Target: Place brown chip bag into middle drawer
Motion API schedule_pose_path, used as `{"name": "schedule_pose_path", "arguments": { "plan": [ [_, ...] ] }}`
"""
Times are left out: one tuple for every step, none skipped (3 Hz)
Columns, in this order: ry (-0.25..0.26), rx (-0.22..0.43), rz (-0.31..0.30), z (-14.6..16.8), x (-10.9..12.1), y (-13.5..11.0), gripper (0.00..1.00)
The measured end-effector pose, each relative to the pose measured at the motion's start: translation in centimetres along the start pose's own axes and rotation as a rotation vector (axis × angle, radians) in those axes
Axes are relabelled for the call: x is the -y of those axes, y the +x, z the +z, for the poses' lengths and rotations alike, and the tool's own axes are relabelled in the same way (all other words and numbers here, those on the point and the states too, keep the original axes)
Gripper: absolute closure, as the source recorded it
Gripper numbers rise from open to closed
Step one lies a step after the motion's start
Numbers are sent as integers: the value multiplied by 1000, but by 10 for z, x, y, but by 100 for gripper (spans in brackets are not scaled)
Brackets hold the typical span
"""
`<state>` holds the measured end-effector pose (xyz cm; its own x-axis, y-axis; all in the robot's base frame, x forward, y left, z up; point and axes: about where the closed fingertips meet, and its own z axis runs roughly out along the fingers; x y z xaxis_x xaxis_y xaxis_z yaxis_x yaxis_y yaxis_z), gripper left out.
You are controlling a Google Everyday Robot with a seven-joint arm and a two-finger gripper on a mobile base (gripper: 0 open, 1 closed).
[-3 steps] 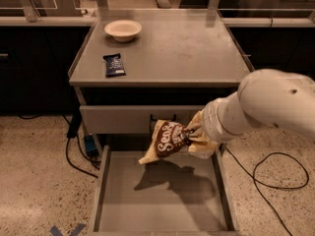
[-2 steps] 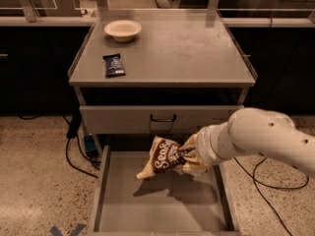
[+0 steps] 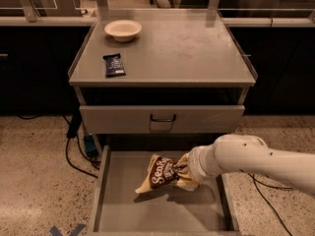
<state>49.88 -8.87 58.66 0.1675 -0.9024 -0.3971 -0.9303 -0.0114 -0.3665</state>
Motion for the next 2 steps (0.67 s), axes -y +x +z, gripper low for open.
{"name": "schedule_pose_path", "arguments": {
  "plan": [
    [0, 0, 0, 0, 0, 0, 100],
    [-4, 6, -5, 20, -8, 12, 100]
  ]
}}
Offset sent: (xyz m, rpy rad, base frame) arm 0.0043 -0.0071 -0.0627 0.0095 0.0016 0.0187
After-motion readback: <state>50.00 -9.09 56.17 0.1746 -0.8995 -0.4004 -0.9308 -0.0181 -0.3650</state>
